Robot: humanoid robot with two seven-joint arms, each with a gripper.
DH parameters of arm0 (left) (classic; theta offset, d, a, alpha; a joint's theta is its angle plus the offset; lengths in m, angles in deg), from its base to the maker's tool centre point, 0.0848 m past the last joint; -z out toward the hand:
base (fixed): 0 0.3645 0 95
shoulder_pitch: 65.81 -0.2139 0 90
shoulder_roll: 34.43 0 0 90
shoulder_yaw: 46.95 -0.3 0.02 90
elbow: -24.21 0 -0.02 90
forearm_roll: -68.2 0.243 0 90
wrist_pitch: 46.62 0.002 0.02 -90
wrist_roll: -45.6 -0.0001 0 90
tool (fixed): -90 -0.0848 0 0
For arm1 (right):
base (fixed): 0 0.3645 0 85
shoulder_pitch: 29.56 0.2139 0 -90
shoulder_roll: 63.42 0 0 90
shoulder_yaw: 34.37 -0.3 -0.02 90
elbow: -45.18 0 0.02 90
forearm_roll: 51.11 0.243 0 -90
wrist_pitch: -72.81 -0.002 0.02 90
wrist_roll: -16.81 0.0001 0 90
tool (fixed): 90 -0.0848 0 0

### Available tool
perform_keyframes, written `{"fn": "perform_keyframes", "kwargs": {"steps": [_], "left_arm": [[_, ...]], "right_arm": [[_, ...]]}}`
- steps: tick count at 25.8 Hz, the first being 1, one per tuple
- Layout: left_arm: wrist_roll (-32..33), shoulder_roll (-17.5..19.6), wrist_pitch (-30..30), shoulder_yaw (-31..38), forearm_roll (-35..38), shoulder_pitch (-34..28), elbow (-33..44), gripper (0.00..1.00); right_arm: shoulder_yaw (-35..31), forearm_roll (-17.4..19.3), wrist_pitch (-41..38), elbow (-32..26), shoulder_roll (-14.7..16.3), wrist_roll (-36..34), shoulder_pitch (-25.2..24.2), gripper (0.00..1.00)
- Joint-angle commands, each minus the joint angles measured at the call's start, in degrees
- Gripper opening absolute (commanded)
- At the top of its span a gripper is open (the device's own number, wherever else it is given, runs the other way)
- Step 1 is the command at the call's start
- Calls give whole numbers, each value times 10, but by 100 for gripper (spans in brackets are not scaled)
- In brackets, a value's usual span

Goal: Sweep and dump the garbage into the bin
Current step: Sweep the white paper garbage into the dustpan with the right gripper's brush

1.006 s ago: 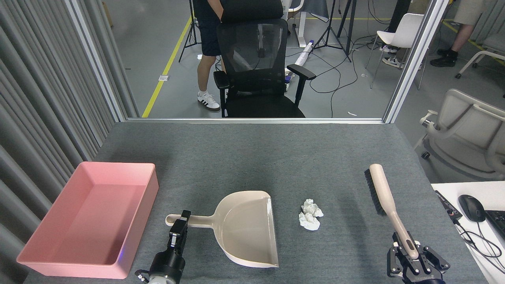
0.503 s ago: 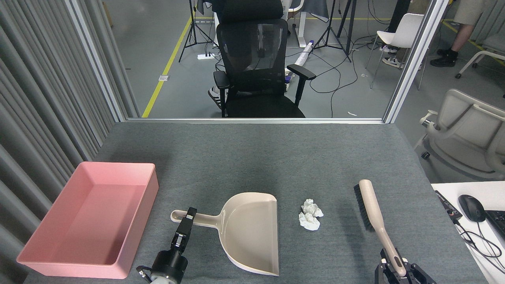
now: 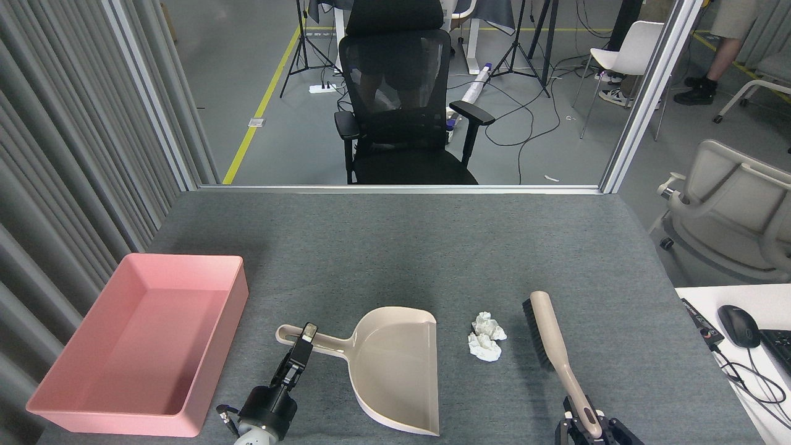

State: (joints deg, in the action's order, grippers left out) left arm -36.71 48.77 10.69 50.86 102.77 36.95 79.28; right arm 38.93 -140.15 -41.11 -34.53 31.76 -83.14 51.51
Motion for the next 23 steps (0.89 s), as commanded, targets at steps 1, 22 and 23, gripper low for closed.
{"fn": "perform_keyframes", "kwargs": {"steps": [1, 22, 23], "left_arm": [[-2, 2, 11, 0, 32, 2, 12, 6], [-3, -2, 25, -1, 67, 9, 22, 6], [-3, -1, 25, -1, 67, 9, 22, 6]], "right_arm": [[10, -1, 3, 3, -16, 2, 1, 32], [282, 8, 136, 16, -79, -5, 2, 31], [300, 11, 149, 4, -79, -10, 1, 31]]}}
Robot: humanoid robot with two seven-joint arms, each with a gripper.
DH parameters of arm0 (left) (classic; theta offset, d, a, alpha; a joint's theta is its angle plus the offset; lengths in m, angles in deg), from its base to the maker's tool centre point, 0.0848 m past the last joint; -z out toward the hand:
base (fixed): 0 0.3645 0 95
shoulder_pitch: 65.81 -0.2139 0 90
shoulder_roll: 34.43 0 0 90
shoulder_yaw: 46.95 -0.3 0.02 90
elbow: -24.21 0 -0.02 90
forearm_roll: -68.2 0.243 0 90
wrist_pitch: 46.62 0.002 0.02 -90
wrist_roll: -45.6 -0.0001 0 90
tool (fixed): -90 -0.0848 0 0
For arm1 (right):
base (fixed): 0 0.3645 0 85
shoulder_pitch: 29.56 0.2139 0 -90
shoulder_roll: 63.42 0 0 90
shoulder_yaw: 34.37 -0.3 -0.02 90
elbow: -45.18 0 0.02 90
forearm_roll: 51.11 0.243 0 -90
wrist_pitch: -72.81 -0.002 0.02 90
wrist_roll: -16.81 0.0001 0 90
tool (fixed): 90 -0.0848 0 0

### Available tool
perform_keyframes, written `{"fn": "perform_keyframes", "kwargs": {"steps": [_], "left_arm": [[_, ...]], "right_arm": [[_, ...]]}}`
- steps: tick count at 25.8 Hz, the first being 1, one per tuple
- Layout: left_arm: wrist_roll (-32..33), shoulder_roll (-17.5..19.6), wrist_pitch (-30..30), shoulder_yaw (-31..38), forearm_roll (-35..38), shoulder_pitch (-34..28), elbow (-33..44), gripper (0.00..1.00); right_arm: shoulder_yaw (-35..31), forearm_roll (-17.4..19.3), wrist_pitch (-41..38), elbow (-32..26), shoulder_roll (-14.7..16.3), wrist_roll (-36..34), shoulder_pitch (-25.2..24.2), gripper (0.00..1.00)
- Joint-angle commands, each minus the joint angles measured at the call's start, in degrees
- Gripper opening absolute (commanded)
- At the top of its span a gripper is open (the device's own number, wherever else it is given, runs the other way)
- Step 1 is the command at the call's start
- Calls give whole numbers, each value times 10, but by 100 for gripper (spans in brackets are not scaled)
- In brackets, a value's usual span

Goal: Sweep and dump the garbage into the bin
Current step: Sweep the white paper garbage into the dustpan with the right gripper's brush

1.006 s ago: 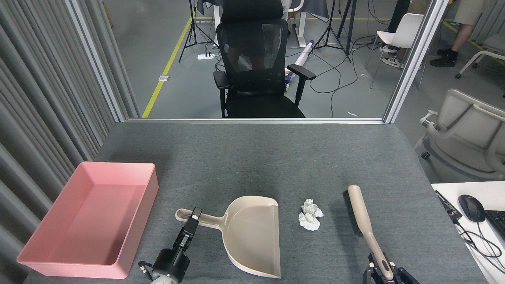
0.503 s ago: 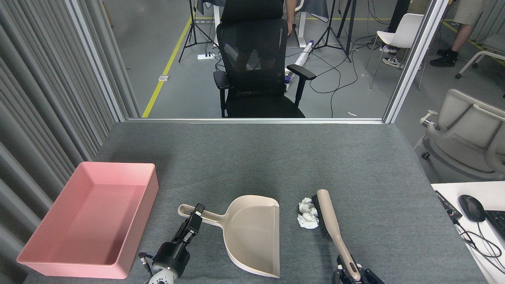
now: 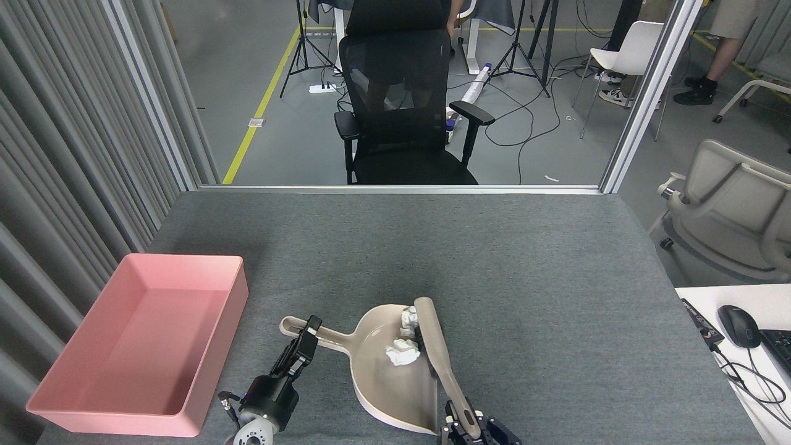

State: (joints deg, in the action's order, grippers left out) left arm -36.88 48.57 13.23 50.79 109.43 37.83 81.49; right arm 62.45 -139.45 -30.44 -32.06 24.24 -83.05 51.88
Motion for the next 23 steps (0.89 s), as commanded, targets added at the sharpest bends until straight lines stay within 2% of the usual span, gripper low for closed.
{"fn": "perform_keyframes", "kwargs": {"steps": [1, 4, 6, 8, 12, 15, 20, 23], "left_arm": [[-1, 1, -1, 0, 0, 0, 0, 6], [-1, 1, 0, 0, -2, -1, -1, 6], [-1, 1, 2, 0, -4, -1, -2, 6], [-1, 0, 4, 1, -8, -1, -3, 6], [-2, -1, 12, 1, -26, -1, -4, 7], [-5, 0, 15, 1, -31, -1, -8, 7], [-6, 0, 15, -2, -31, -1, -9, 7], [-6, 0, 15, -3, -30, -1, -8, 7]], "right_arm": [[74, 15, 51, -34, -4, -17, -6, 31], [78, 51, 55, -83, 3, -17, -26, 31], [67, 57, 56, -113, 9, -17, -40, 31], [37, 64, 54, -128, 19, -18, -52, 31], [-33, 106, 37, -138, 30, -18, -73, 31], [-63, 110, 9, -138, 33, -18, -79, 31], [-64, 106, 9, -132, 35, -17, -80, 31], [-66, 104, 12, -113, 46, -15, -78, 31]]}}
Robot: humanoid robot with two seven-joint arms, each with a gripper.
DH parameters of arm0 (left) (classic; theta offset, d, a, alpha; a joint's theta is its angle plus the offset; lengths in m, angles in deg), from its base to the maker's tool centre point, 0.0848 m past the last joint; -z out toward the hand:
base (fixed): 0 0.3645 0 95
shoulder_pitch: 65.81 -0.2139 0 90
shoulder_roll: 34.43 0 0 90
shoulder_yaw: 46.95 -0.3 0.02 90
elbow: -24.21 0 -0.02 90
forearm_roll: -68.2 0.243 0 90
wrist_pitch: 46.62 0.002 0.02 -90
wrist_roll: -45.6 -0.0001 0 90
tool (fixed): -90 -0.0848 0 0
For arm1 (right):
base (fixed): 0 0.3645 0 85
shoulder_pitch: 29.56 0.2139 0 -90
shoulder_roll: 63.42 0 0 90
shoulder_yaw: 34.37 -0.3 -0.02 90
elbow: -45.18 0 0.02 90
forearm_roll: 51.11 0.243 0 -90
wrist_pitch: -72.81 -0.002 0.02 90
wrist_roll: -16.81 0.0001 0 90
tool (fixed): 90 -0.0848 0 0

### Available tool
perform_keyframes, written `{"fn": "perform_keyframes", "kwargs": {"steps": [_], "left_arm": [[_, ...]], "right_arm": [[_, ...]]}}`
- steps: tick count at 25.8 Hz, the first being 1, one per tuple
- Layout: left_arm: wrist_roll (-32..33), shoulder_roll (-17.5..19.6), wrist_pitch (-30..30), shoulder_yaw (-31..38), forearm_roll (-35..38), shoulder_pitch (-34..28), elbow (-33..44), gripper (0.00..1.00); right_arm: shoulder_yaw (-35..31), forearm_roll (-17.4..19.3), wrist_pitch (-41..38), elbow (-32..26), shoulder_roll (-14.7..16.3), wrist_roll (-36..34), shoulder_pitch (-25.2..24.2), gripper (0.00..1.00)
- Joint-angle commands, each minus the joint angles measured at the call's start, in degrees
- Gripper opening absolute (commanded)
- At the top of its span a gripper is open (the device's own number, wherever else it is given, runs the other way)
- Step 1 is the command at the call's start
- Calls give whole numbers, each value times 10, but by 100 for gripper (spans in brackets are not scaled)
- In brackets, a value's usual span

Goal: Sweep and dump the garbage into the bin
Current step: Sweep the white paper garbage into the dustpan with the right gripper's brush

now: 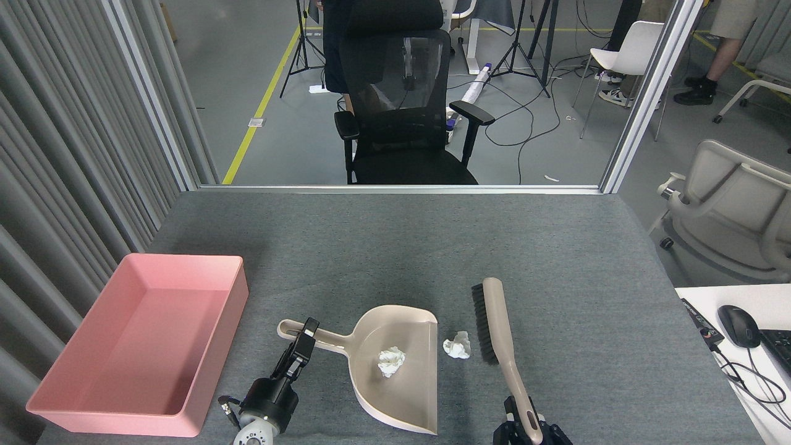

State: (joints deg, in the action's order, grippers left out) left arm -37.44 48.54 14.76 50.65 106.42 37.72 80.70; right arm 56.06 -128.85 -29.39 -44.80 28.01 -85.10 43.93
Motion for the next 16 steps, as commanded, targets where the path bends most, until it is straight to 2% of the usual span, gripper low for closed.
{"fn": "perform_keyframes", "kwargs": {"steps": [1, 5, 9, 13, 16], "left_arm": [[0, 0, 0, -1, 1, 0, 0, 7], [-4, 0, -1, -3, 0, 0, -1, 8], [-4, 0, -2, -3, 0, -2, -1, 8], [-4, 0, -2, -4, 0, -3, 1, 8], [-5, 0, -1, -4, -1, -3, -1, 8]], "right_arm": [[-3, -2, 2, 25, 14, 7, 2, 31], [3, -7, 2, 78, 20, 8, 23, 32], [21, -22, 3, 82, 11, 8, 27, 32], [86, -23, 34, 83, -12, 8, 32, 32], [185, -31, 102, 89, -28, 7, 51, 32]]}}
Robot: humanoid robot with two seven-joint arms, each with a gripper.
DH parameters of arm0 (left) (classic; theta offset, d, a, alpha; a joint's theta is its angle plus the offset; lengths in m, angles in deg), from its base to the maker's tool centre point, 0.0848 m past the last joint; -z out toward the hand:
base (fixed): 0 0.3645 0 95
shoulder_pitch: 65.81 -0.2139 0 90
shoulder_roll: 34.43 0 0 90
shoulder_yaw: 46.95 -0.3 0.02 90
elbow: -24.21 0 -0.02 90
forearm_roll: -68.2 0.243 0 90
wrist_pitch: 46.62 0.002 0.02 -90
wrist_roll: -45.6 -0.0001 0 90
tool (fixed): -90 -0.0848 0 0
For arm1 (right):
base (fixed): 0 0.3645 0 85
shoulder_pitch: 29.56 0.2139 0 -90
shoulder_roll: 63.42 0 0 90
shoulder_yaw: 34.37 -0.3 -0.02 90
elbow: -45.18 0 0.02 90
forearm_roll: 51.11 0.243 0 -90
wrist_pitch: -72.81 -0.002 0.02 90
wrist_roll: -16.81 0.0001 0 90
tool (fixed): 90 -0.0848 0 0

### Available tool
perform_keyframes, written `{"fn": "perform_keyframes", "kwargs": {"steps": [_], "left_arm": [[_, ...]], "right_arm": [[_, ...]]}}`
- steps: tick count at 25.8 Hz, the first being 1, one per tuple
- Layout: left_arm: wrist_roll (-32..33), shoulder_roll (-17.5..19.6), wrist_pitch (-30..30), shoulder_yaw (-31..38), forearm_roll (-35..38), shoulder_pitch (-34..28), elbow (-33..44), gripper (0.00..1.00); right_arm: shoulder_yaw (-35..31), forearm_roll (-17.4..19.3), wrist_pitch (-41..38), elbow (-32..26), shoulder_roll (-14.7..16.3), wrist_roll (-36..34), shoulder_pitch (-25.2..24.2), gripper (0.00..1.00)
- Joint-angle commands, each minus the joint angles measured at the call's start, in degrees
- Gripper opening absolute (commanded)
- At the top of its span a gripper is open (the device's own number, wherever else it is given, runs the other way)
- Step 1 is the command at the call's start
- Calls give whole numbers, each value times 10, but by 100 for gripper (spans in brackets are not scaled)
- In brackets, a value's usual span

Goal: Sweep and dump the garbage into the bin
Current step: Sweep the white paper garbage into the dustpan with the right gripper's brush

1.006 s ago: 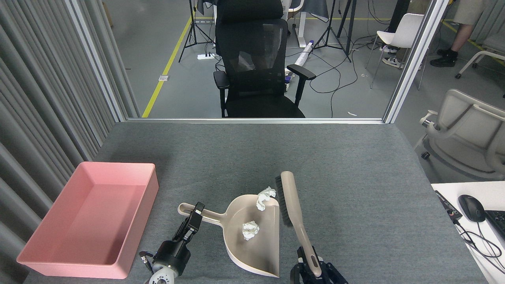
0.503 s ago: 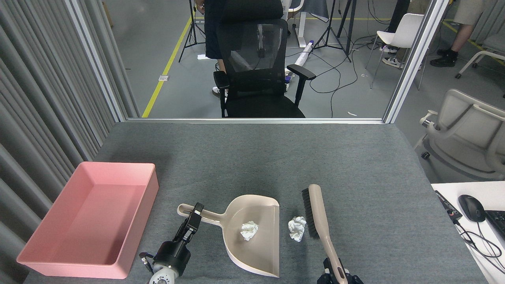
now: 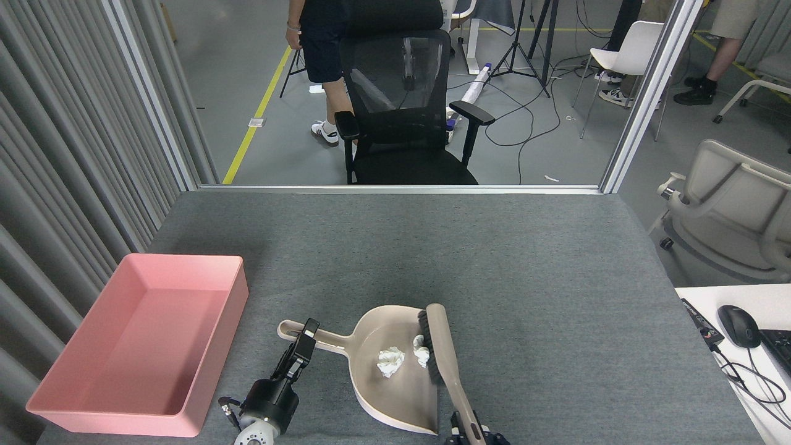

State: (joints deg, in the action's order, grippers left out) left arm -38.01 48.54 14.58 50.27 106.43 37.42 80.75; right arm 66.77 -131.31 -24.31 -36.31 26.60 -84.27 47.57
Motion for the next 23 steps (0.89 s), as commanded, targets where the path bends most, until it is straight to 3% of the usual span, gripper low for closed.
{"fn": "perform_keyframes", "kwargs": {"steps": [1, 3, 8, 13, 19, 23], "left_arm": [[1, 0, 0, 0, -1, -1, -1, 8], [2, 0, 1, 0, -2, -1, -1, 8], [3, -1, 4, 0, -3, -1, -2, 8], [3, 0, 8, 0, -28, -1, -2, 8], [7, 0, 35, 0, -67, -2, 0, 8], [8, -1, 38, 1, -74, -1, 1, 8]], "right_arm": [[114, -9, 76, 4, -15, -3, 21, 32], [154, -6, 108, -2, -17, -3, 31, 32], [152, 0, 112, -54, -13, -6, 25, 33], [82, 7, 94, -110, 5, -6, -4, 33], [-29, 19, 59, -108, 45, -2, -24, 33], [-68, 15, 62, -88, 97, -1, -37, 33]]}}
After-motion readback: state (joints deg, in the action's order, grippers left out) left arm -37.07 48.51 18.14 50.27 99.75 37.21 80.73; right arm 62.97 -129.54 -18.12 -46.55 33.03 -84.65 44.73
